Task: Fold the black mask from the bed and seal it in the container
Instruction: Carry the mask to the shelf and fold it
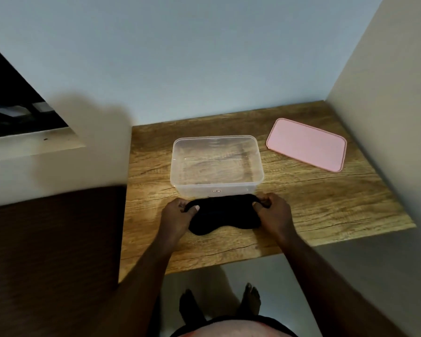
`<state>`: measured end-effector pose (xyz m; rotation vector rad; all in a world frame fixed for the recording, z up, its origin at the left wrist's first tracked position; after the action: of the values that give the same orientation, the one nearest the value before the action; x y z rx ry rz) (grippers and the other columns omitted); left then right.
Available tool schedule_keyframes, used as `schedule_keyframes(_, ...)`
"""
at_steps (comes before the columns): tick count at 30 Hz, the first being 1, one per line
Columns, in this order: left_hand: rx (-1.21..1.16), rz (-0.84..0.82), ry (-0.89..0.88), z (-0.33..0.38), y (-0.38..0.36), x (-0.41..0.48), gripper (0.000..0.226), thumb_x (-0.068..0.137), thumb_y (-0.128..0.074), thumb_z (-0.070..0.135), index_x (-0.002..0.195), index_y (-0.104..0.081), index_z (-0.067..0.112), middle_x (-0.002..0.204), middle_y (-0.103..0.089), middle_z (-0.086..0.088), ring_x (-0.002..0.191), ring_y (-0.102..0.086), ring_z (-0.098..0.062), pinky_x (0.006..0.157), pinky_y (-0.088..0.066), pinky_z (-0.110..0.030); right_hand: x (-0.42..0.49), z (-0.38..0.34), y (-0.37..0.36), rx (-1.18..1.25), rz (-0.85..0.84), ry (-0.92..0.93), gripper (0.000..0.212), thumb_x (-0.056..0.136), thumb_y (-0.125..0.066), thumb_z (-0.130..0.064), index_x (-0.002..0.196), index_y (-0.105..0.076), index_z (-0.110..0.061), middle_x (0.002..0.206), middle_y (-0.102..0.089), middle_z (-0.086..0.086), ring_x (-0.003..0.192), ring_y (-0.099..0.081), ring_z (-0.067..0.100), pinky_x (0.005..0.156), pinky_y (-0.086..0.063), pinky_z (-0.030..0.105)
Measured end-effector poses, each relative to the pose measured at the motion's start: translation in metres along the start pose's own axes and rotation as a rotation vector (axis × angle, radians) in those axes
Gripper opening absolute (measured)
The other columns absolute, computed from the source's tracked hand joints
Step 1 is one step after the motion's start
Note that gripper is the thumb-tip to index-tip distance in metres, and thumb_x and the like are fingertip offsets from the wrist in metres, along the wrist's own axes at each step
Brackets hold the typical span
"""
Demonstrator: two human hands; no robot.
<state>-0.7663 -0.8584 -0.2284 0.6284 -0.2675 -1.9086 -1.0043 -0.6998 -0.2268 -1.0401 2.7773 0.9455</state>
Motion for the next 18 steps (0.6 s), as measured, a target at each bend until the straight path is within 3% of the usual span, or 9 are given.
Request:
schedule_keyframes(4,0.007,0.096,0.076,0.006,0.03,0.008,0.033,0.074,-0.073,0.042,0.096,-0.059,0.021,0.078,-0.065,0.009,0.067,-0.062,-0.004,0.054,-0.045,-0.024,0.0,-0.008,0.012,0.156,0.084,-0.09,0.051,0.078,-0.069,-0.044,0.123,-0.06,-0.021,0.096,-0.066,-0.009,0.092,-0.065,0.012,0.084,-0.055,0.035)
schedule_keyframes(5,0.001,0.108,0.069,0.011,0.037,0.012,0.038,0.075,-0.07,0.044,0.105,-0.057,0.024,0.081,-0.062,0.011,0.069,-0.06,-0.004,0.055,-0.042,-0.023,0.001,-0.013,0.014,0.195,0.099,-0.083,0.058,0.077,-0.066,-0.051,0.126,-0.058,-0.021,0.099,-0.066,-0.008,0.093,-0.066,0.012,0.082,-0.056,0.035)
schedule_keyframes(8,-0.17,0.067,0.046,0.025,0.047,0.023,0.058,0.076,-0.062,0.054,0.125,-0.049,0.026,0.097,-0.063,0.006,0.081,-0.067,-0.015,0.066,-0.054,-0.033,0.003,-0.031,0.013,0.274,0.126,-0.067,0.065,0.076,-0.061,-0.065,0.126,-0.059,-0.024,0.094,-0.07,-0.008,0.084,-0.07,0.009,0.071,-0.058,0.033)
schedule_keyframes(11,-0.337,0.023,0.095,0.035,0.046,0.033,0.049,0.077,-0.061,0.054,0.112,-0.06,0.02,0.098,-0.064,0.001,0.078,-0.072,-0.02,0.057,-0.054,-0.033,0.016,-0.047,0.007,0.232,0.147,-0.047,0.049,0.087,-0.061,-0.051,0.124,-0.062,-0.018,0.086,-0.073,0.001,0.076,-0.074,0.018,0.077,-0.061,0.046)
schedule_keyframes(13,-0.377,0.023,0.1,0.042,0.046,0.043,0.037,0.084,-0.063,0.045,0.107,-0.063,0.016,0.097,-0.065,-0.004,0.074,-0.073,-0.023,0.056,-0.054,-0.032,0.029,-0.059,0.001,0.21,0.153,-0.043,0.045,0.092,-0.058,-0.041,0.128,-0.061,-0.013,0.088,-0.073,0.005,0.067,-0.074,0.017,0.076,-0.061,0.048)
schedule_keyframes(18,-0.326,0.114,0.105,0.053,0.059,0.066,0.03,0.092,-0.059,0.022,0.119,-0.055,0.01,0.107,-0.066,-0.013,0.074,-0.07,-0.022,0.062,-0.057,-0.033,0.057,-0.094,-0.021,0.202,0.099,-0.033,0.043,0.096,-0.054,-0.035,0.13,-0.06,-0.009,0.109,-0.072,0.013,0.067,-0.073,0.021,0.076,-0.062,0.046)
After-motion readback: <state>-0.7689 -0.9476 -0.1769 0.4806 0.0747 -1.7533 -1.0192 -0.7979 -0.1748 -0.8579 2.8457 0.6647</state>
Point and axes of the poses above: each hand's wrist, its own x-axis towards the middle knuckle, its own y-axis out of the back of the hand, z = x × y, the point moved 6 cm from there along x, towards the middle knuckle
